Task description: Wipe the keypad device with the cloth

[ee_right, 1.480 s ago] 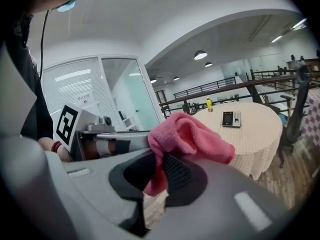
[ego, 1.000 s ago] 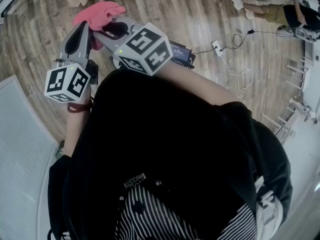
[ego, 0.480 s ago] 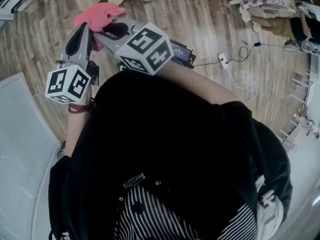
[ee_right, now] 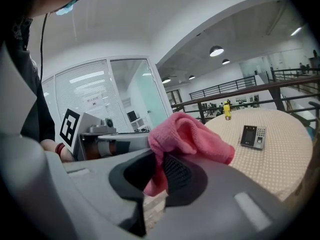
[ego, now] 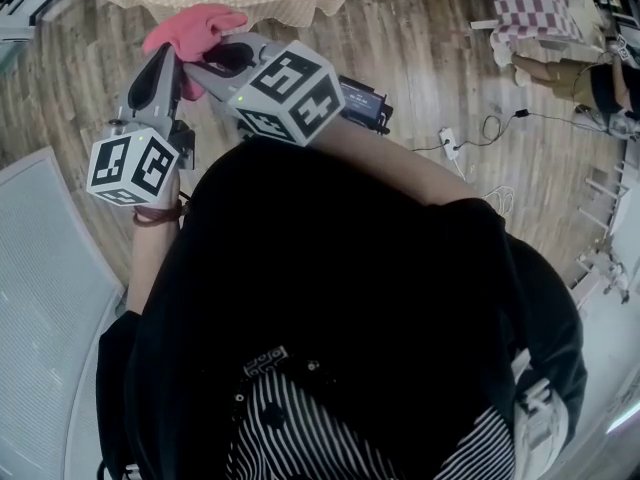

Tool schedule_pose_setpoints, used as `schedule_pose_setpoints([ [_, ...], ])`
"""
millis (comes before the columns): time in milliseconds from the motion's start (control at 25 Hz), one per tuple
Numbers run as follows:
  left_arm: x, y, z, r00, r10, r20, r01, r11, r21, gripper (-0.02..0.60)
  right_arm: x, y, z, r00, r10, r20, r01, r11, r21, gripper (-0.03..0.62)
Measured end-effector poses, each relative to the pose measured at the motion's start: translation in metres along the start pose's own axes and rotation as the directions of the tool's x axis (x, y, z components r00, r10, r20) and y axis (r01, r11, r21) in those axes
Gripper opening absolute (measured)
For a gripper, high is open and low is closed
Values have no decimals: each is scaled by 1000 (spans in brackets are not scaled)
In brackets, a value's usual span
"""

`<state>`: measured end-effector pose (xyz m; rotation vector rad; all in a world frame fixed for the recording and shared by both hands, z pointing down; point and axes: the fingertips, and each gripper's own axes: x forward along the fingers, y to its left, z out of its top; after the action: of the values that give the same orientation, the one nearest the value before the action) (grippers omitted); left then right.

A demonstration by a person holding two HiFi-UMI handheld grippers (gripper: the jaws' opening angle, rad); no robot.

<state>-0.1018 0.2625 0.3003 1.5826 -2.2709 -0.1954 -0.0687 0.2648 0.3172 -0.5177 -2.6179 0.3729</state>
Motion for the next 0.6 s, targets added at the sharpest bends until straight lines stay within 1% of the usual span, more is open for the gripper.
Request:
schedule_pose_setpoints([
  [360, 72, 15, 37, 997, 74, 19, -73, 997, -7, 5, 11, -74, 47, 996, 86, -3, -86, 996, -14, 48],
  [520, 129, 8, 54, 996, 87, -7, -87, 996, 17, 5, 1, -127, 70, 993, 118, -5, -118, 993, 0, 48],
  [600, 146, 8, 57, 996, 92, -17, -92, 995, 29, 5, 1, -144, 75, 992, 126, -7, -126, 992, 4, 48],
])
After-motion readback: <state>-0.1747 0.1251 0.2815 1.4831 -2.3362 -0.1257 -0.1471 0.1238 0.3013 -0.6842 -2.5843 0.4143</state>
